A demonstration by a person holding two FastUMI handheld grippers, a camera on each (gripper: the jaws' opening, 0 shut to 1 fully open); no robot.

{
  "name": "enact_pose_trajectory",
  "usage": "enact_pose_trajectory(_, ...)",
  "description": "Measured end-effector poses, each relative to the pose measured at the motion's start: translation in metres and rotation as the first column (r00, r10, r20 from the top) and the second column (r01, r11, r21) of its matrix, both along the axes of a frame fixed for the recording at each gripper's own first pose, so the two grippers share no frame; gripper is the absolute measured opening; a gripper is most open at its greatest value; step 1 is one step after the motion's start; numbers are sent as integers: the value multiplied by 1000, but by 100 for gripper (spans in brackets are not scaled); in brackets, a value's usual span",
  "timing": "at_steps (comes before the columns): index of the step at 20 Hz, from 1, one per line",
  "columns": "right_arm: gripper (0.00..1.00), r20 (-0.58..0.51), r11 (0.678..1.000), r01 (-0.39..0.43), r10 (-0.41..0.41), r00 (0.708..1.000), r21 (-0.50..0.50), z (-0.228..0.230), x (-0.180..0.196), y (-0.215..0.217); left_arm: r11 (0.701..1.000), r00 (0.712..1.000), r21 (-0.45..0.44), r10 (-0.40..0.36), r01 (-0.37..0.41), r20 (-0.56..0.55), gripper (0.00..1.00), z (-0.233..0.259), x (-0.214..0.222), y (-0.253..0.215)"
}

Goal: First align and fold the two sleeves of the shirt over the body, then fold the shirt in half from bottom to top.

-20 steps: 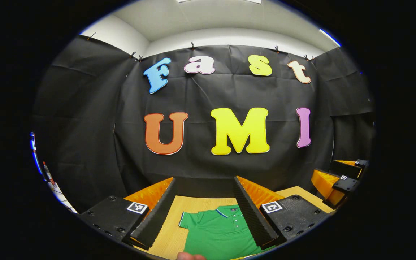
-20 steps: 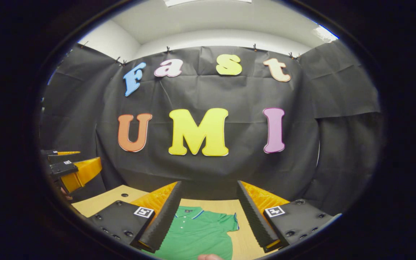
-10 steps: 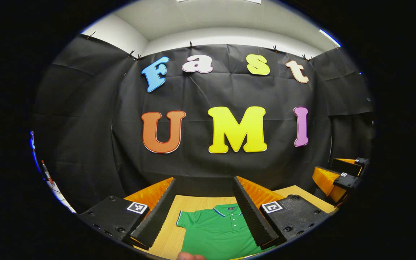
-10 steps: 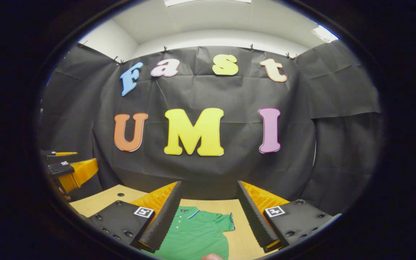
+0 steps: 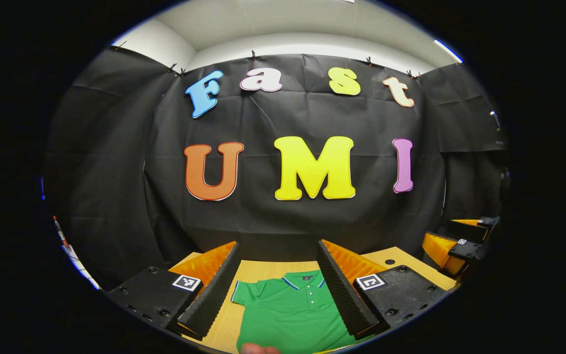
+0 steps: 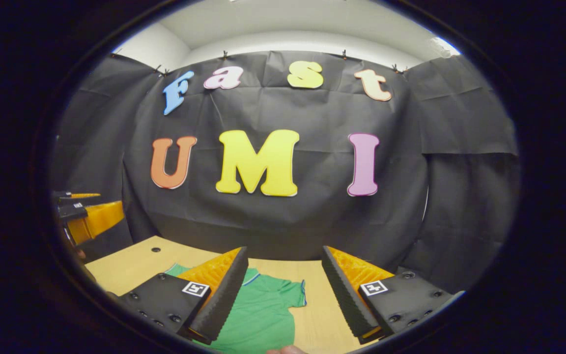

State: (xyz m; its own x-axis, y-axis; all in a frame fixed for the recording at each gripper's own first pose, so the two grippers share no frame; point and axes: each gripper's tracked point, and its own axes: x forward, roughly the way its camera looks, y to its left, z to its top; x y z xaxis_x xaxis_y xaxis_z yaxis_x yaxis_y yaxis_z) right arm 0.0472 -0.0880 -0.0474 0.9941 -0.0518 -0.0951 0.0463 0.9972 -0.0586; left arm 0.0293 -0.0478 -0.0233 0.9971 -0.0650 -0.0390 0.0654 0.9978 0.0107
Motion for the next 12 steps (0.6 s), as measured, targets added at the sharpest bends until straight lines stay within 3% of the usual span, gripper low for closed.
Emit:
enact_pose_trajectory(5,94,-103,999,-40,40,994,1,-52,31,-24,1000,1000,15,15,-15,-18,99,-3,0,-6)
enact_pose_trajectory(12,96,-215,996,-76,84,973,44,-113,94,-48,996,994,24,91,-90,-57,99,-11,4,-1)
